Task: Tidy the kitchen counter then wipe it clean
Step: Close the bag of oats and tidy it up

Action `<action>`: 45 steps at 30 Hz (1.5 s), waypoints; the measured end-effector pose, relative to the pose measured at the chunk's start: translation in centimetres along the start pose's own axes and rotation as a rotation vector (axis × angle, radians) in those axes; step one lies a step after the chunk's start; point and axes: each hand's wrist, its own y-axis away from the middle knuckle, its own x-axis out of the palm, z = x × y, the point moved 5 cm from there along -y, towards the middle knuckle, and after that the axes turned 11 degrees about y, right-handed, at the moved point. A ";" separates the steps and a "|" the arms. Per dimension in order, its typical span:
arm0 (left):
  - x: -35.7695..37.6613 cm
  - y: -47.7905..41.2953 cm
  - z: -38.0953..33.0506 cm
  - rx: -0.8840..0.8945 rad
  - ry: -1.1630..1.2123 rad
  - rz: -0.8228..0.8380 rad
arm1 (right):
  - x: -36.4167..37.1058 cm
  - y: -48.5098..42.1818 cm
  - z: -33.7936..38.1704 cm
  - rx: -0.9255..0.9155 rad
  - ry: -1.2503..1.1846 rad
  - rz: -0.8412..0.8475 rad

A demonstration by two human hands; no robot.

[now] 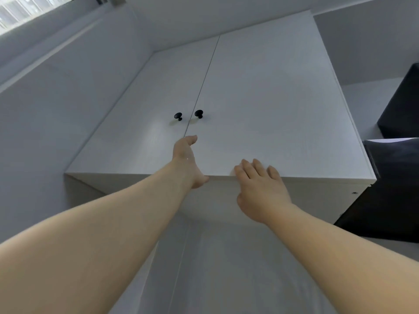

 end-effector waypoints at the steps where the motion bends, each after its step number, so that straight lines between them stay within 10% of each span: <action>1: 0.2 0.1 -0.2 -0.008 0.028 0.013 | -0.1 0.1 -0.1 -0.004 -0.012 -0.001; 24: 0.2 2.1 1.2 0.056 0.203 -0.085 | -1.5 2.5 -0.2 -0.002 -0.123 -0.035; 45: 8.5 19.1 -0.7 0.429 0.226 0.635 | -12.5 7.0 -5.9 0.335 -0.385 -0.693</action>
